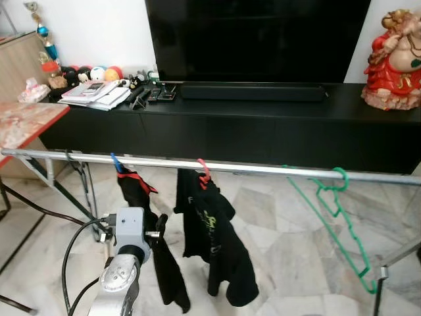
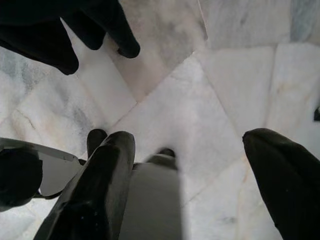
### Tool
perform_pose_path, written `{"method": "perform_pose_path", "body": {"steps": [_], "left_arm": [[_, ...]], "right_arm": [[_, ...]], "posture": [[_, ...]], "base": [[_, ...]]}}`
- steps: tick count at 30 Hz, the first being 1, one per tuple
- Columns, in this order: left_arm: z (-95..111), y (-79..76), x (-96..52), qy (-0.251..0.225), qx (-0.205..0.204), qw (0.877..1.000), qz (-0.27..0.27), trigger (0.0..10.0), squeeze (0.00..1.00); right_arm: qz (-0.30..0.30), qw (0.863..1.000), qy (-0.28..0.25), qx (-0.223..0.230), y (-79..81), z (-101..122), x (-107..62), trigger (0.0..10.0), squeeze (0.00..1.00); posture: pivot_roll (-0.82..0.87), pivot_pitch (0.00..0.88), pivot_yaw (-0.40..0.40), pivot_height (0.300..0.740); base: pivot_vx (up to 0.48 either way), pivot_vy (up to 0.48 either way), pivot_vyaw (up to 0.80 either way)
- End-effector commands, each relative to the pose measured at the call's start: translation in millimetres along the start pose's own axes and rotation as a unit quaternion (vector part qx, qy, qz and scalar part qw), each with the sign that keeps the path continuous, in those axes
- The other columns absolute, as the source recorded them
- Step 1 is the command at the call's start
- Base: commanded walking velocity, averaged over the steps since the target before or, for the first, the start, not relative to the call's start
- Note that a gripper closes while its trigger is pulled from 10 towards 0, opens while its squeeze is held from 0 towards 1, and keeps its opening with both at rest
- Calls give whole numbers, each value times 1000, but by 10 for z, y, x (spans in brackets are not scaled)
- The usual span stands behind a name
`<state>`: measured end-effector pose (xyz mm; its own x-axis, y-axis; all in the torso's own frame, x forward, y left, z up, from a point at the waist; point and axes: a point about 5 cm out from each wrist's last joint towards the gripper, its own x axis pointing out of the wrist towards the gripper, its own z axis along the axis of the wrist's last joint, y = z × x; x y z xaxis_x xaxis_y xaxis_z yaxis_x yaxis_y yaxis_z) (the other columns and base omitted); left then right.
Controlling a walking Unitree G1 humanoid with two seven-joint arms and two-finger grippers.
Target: Hang hanger
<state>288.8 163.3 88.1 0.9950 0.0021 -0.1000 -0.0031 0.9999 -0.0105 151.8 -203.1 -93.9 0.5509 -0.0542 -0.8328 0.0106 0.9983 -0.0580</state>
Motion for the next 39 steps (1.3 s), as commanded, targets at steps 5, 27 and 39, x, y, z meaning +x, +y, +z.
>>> {"method": "perform_pose_path", "body": {"steps": [5,27,39], "left_arm": [[55,-4,17,-10,6,1000,-7,10000,0],[44,-84,10,-4,-6,999,-31,10000,0],[92,-100,20,-16,2,999,-32,10000,0]], "right_arm": [[2,1000,10,5,32,-57,-8,10000,0],[3,1000,10,3,24,-54,-8,10000,0],[4,1000,10,3,20,-57,-9,10000,0]], "posture": [[32,29,60,740],[31,26,52,740],[31,29,47,740]], "base": [[0,0,0],[141,0,0],[242,0,0]]}}
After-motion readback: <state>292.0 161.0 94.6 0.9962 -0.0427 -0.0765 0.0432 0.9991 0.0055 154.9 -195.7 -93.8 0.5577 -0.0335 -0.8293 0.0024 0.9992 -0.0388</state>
